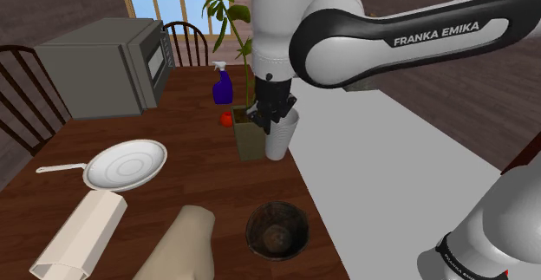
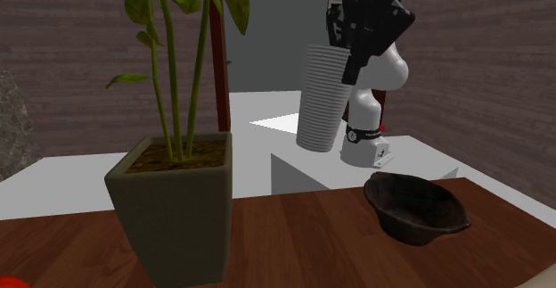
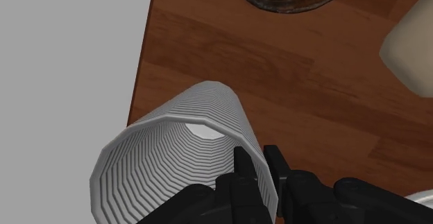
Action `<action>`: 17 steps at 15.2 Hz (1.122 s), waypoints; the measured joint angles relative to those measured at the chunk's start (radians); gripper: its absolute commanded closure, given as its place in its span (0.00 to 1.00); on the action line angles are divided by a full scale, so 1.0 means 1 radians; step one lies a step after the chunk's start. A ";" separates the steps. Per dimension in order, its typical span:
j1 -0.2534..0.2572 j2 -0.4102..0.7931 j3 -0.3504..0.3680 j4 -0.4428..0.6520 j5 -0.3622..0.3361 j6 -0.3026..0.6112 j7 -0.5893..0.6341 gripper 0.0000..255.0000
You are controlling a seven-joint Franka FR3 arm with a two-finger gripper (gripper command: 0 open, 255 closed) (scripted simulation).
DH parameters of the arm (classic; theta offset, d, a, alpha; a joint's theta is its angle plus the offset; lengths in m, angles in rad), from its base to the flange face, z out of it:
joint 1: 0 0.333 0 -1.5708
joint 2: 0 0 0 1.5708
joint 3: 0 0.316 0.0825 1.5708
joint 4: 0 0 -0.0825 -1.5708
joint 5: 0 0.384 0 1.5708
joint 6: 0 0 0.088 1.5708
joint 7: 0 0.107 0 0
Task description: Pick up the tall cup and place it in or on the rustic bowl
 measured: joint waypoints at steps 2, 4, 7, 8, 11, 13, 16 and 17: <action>0.005 -0.009 0.005 0.011 0.006 -0.020 0.006 1.00; 0.019 -0.034 0.017 0.010 0.023 -0.042 0.023 1.00; 0.043 -0.070 0.041 0.003 0.047 -0.070 0.060 1.00; 0.053 -0.092 0.049 -0.001 0.061 -0.085 0.072 1.00; 0.079 -0.113 0.081 0.018 0.078 -0.127 0.120 1.00; 0.096 -0.135 0.099 0.032 0.095 -0.163 0.148 1.00; 0.117 -0.138 0.136 0.053 0.102 -0.193 0.201 1.00; 0.118 -0.139 0.138 0.044 0.103 -0.186 0.205 1.00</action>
